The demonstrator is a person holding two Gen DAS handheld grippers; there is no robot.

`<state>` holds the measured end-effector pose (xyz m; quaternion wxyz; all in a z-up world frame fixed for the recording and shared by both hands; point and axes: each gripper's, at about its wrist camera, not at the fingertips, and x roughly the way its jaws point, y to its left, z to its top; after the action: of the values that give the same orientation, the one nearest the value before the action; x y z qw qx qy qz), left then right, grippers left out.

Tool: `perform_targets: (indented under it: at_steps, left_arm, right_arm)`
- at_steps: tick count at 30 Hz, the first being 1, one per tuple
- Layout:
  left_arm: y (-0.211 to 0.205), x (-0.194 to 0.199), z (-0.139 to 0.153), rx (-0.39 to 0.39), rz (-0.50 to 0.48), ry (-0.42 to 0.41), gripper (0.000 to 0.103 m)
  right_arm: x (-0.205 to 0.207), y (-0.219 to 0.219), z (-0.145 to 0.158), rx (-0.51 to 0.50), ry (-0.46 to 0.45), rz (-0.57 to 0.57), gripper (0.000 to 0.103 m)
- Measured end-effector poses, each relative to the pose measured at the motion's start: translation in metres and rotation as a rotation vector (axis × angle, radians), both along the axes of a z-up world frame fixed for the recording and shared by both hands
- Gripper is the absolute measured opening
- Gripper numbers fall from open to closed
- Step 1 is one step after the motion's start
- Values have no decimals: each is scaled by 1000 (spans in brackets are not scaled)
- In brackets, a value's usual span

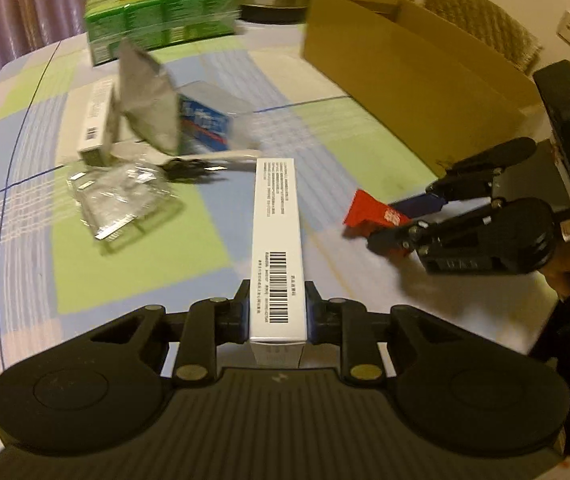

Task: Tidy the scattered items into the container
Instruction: 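Grasp the white medicine box with the left tool while the right tool grasps the red candy packet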

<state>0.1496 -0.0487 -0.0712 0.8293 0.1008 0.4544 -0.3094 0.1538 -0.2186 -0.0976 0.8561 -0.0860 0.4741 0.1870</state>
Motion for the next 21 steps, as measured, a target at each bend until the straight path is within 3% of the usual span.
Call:
perform_targets:
  at_steps: [6,14,17,19,21]
  left_arm:
    - [-19,-34,-4,30,4,-15,21]
    - [-30,-36,-6,63,-1,-23,25]
    - [-38,-32,-6,79,-15,-36,26]
    - [-43,-29,-7,87,-21,-38,26]
    - [-47,-25,-10,93,-26,-36,26]
  right_arm:
    - [-48,-8,2,-41,0,-51,26]
    - [-72,-8,-4,-62,-37,-39,27]
    - [-76,-10,-6,-62,-64,-38,37]
    - [-77,-12,-8,-54,-73,-44,53]
    - [-75,-15,-9,-34,-70,-48,53]
